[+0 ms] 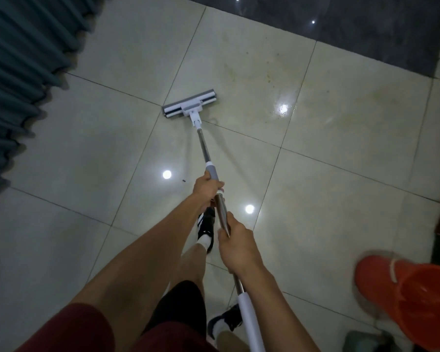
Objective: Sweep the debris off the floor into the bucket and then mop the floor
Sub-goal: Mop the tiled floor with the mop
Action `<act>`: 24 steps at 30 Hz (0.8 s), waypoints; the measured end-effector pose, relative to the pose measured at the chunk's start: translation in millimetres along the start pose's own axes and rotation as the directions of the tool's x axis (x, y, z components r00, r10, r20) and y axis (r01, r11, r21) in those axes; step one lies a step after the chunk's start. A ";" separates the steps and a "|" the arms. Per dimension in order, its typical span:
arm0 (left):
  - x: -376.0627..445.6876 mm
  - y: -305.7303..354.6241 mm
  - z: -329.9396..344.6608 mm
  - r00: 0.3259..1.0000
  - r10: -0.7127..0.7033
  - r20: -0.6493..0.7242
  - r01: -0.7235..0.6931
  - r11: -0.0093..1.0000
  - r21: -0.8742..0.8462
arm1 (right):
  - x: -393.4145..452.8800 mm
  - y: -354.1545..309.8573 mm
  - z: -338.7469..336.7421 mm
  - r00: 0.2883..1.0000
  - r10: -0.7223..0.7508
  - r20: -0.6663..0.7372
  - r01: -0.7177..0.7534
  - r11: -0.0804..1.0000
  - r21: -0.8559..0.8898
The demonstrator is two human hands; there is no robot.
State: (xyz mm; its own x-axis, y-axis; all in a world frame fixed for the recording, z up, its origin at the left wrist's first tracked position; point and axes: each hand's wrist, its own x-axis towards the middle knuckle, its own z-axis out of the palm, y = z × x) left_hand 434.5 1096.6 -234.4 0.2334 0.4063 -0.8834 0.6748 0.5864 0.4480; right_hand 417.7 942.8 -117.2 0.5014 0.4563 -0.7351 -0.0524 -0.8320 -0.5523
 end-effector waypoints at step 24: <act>-60.4 -123.9 101.0 0.991 0.110 0.072 -0.115 0.991 0.066 | -78.9 135.6 -3.3 0.983 0.106 -0.152 -0.066 0.965 0.252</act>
State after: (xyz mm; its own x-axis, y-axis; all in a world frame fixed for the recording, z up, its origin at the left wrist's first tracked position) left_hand 407.4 928.6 -250.4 0.3559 0.4169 -0.8364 0.6884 0.4883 0.5364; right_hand 373.9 793.0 -132.8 0.6184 0.3119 -0.7213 -0.3012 -0.7538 -0.5841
